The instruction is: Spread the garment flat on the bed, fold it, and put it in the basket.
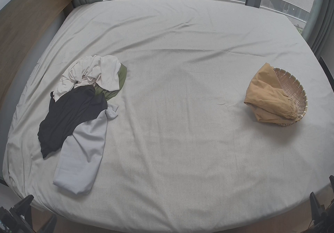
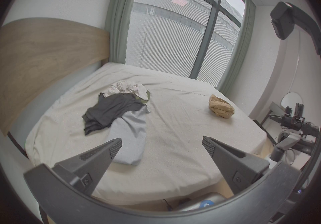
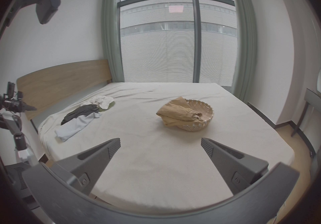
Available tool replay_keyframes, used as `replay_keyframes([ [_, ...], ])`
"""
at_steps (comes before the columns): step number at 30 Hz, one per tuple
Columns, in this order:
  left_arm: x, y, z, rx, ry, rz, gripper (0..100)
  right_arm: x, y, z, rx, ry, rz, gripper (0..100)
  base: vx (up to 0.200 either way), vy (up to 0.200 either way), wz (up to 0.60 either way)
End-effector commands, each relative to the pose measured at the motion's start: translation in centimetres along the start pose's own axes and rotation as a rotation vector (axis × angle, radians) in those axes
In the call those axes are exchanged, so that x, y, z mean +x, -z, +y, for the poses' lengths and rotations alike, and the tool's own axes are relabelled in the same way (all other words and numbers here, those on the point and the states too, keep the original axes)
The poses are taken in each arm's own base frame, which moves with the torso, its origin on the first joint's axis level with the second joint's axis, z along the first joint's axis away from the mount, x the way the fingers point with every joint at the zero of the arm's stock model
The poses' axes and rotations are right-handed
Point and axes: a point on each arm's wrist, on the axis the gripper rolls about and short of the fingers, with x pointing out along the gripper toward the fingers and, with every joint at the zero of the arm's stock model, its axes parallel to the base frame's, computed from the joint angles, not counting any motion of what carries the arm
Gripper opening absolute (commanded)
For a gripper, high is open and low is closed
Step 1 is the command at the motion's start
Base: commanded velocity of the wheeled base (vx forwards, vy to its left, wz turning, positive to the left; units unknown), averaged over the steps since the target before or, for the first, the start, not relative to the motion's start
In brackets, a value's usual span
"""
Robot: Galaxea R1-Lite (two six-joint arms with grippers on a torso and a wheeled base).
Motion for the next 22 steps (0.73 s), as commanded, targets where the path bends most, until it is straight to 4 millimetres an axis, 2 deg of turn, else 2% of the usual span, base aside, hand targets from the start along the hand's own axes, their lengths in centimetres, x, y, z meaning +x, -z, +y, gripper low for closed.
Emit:
replay_keyframes([
  [1, -0.69, 0.18, 0.04, 0.068, -0.152, -0.151, 100, 0.03, 0.78, -0.12, 0.007, 0.067, 0.021, 100, 0.0, 0.0, 0.0],
  [7, -0.71, 0.64, 0.42, 0.074, -0.3, -0.11, 100, 0.03, 0.78, -0.12, 0.004, 0.064, 0.021, 100, 0.0, 0.0, 0.0],
  [22, -0.66, 0.83, 0.37, 0.115, -0.264, -0.086, 100, 0.02, 0.81, -0.12, 0.01, 0.064, 0.023, 100, 0.0, 0.0, 0.0],
])
